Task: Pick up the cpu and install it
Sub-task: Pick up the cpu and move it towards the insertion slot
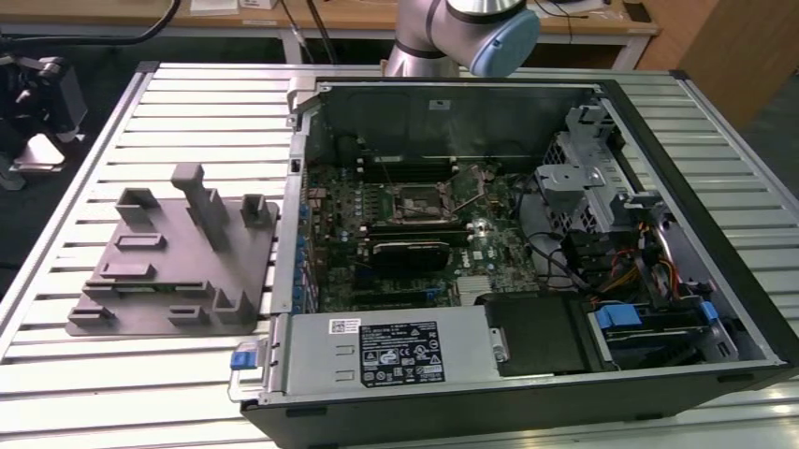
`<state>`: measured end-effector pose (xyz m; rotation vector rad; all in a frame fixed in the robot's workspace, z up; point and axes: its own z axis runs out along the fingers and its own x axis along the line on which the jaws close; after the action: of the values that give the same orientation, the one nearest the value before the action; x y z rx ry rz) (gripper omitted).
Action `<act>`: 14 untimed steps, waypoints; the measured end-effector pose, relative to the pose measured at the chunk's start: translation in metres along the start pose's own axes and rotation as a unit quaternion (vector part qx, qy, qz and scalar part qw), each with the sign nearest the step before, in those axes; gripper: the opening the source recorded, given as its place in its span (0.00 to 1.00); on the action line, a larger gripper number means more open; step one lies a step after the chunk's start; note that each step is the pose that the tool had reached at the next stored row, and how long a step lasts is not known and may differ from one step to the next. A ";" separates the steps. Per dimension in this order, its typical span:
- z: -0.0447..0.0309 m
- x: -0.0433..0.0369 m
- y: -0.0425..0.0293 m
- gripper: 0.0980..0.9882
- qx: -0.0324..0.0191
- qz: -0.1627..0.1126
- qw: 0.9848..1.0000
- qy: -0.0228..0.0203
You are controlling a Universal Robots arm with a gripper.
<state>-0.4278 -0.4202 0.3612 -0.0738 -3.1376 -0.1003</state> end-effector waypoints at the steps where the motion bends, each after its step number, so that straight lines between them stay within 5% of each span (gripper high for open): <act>1: -0.0016 0.0000 0.0002 0.50 0.000 0.000 1.000 0.000; 14: -0.0272 0.0001 0.0022 0.50 0.000 0.000 1.000 -0.001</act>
<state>-0.4277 -0.4197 0.3884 -0.0737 -3.1396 -0.1005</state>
